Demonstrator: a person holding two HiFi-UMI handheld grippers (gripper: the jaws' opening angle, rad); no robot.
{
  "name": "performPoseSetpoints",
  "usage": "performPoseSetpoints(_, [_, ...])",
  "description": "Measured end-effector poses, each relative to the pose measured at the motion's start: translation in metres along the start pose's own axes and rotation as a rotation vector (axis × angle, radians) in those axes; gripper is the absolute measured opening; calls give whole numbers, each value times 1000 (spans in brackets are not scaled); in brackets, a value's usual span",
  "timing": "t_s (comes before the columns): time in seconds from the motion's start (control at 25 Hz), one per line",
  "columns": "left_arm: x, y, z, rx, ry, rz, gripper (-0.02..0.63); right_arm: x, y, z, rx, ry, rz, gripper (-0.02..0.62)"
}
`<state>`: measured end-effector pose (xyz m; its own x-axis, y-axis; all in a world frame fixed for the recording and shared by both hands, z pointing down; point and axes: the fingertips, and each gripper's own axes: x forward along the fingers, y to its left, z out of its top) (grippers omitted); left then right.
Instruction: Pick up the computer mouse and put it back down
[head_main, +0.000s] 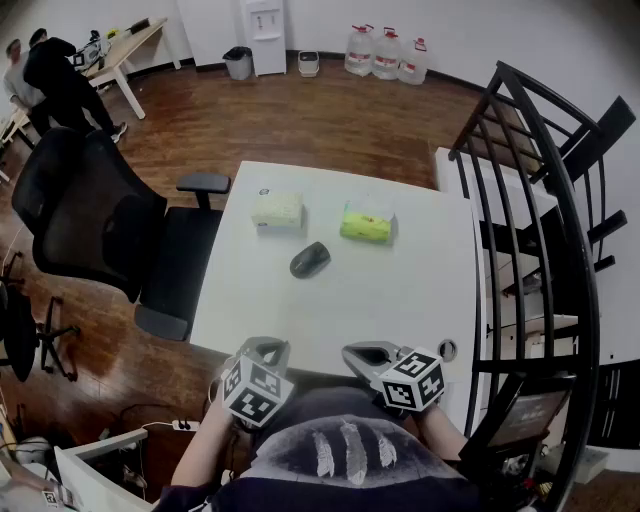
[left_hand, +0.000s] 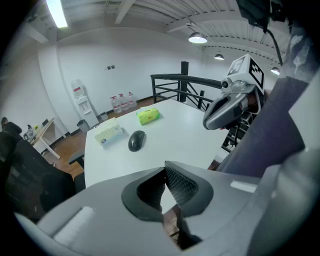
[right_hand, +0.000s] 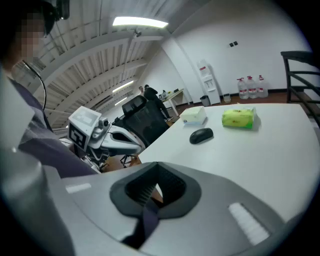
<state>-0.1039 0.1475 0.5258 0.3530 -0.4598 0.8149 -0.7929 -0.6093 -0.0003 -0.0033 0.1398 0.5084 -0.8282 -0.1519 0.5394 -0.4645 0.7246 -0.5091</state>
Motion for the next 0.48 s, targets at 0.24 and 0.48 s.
performPoseSetpoints(0.24, [32, 32, 42, -9, 12, 35, 15, 3, -43, 17, -16, 50, 27, 3])
performPoseSetpoints(0.48, [74, 82, 71, 72, 52, 72, 15, 23, -74, 47, 0, 53, 17, 3])
